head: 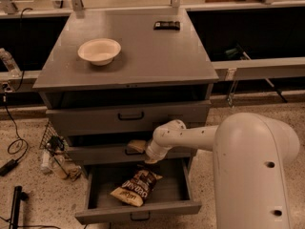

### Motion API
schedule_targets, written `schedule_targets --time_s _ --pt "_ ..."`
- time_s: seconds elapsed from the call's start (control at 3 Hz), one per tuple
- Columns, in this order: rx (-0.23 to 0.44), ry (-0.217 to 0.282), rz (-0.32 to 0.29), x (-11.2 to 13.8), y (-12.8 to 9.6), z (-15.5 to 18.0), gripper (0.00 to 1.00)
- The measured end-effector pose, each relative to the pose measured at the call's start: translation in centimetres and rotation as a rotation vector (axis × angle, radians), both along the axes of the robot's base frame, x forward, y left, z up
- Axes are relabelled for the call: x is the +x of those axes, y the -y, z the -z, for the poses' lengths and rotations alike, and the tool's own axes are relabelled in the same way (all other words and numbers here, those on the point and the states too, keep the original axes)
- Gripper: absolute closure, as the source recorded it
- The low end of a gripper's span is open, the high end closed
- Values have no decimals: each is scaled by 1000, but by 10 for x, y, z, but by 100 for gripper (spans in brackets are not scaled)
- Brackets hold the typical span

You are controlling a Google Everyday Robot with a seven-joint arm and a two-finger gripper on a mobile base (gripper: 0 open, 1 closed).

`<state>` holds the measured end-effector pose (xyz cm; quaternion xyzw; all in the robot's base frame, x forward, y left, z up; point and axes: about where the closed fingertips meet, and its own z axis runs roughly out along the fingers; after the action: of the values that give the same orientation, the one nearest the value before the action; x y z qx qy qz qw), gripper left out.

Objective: Pick brown chip bag from bottom drawer and place on counter

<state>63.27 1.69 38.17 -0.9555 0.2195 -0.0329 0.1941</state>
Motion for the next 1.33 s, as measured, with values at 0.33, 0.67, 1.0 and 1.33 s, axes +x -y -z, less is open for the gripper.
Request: schedule_targets --time_s 0.33,0.67,1.0,1.33 --pt "0 0 0 0 0 0 98" --pt "0 0 0 0 0 0 100" --pt "0 0 0 0 0 0 82" --pt "0 0 0 0 0 0 59"
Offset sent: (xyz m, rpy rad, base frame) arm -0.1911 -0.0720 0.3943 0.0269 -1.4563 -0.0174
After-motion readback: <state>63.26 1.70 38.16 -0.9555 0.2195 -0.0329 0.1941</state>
